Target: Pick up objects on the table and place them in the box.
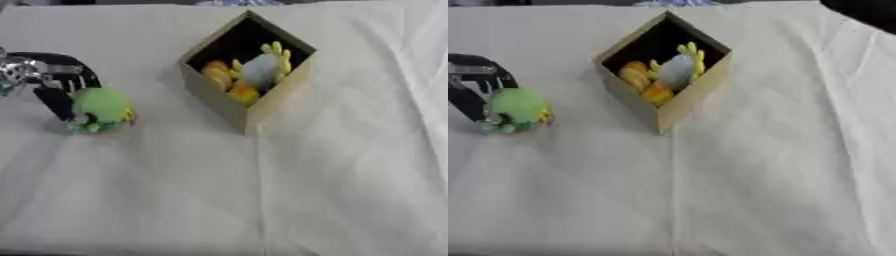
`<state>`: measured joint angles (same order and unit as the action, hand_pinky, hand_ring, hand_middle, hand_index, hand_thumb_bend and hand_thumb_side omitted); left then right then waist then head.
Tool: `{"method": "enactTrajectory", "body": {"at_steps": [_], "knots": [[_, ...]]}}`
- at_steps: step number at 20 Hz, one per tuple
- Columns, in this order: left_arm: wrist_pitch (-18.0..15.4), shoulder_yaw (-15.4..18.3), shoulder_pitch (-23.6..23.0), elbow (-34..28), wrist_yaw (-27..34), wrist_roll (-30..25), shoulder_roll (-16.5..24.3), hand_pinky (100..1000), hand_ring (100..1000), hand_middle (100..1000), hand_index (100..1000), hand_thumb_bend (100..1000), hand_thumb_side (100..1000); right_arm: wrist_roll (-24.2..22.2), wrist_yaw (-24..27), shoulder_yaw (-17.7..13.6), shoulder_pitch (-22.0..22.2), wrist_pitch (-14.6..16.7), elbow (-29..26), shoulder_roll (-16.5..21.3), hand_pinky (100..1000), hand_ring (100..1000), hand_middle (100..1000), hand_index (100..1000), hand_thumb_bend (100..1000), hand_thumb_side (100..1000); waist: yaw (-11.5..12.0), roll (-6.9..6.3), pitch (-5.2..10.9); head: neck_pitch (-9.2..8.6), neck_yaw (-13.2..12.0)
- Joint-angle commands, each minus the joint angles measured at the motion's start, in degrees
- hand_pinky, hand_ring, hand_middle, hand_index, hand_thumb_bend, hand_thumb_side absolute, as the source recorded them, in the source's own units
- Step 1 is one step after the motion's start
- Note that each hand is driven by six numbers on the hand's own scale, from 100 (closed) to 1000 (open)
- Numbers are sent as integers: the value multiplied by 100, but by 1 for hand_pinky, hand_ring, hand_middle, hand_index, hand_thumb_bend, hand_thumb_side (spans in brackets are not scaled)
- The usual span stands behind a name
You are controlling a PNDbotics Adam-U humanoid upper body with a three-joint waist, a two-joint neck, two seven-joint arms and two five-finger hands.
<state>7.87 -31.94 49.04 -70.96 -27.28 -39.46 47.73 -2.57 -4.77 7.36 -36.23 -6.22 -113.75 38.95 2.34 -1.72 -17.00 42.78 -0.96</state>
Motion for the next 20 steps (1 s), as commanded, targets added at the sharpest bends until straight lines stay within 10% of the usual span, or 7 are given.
{"method": "enactTrajectory", "body": {"at_steps": [1, 11, 20], "knots": [[-110, -1, 121, 66, -244, 148, 52, 721, 669, 621, 721, 297, 119, 44, 36, -103, -46, 7, -85, 46, 914, 781, 641, 823, 100, 523, -9, 3, 95, -57, -22], [-211, 631, 70, -1584, -736, 620, 453, 726, 646, 587, 676, 258, 100, 125, 28, -175, 24, 24, -85, 32, 914, 782, 641, 823, 100, 523, -38, -20, 155, -51, 36], [-351, 835, 1523, -1108, -873, 797, -1222, 728, 634, 585, 677, 181, 100, 70, 56, -128, -38, 25, -85, -56, 914, 782, 642, 823, 100, 523, -143, -59, 246, 49, 2]]}}
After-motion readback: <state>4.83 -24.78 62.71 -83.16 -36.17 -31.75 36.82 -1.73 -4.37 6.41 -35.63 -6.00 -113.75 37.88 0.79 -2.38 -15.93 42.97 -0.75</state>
